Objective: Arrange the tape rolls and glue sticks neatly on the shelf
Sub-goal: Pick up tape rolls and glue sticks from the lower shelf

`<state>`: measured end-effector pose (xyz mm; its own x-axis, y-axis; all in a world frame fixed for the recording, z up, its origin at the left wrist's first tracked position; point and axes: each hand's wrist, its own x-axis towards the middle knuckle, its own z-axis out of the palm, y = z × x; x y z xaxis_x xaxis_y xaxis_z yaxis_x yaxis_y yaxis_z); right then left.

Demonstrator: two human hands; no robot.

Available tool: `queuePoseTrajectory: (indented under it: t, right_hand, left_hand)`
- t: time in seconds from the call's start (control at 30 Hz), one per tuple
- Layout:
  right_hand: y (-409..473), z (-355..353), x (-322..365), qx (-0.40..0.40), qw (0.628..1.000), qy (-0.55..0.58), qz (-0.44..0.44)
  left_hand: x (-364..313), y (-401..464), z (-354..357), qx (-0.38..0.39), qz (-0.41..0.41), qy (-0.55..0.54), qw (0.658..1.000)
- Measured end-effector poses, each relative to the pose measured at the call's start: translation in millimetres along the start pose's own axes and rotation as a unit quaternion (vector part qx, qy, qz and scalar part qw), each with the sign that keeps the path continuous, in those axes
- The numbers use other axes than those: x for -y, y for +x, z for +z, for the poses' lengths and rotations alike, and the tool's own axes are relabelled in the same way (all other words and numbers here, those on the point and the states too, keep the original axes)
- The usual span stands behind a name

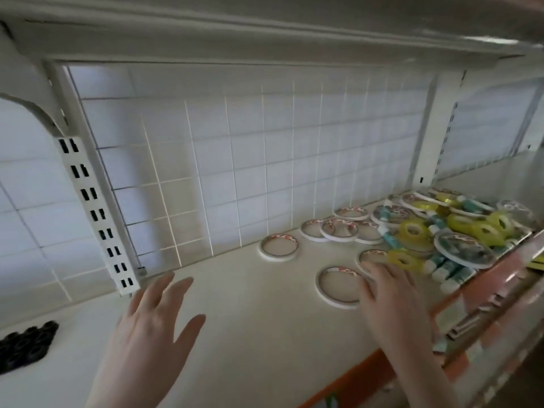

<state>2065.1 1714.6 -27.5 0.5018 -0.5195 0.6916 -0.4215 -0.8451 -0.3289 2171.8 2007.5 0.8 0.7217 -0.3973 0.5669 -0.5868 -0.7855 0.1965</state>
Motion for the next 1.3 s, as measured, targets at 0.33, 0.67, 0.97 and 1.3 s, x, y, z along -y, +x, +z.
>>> queuePoseTrajectory:
  t: [0.33,0.67,0.97,1.3]
  right_hand:
    - [64.3,11.3,-95.7,0.061,0.983,0.095,-0.147]
    - [86.9,13.2,-126.8,0.123,0.955,0.157,-0.219]
    - [76.6,17.9,-139.9,0.210,0.919,0.114,-0.312]
    - [87.3,20.2,-140.5,0.205,0.953,0.088,-0.206]
  left_hand:
    - [-145.9,18.6,53.2,0.028,-0.129,-0.032,0.991]
    - [-206.0,27.5,80.5,0.031,-0.118,-0.032,0.992]
    - [-215.1,26.0,101.8,0.103,0.009,-0.100,0.990]
    - [-203.9,22.9,110.4,0.089,0.032,-0.091,0.991]
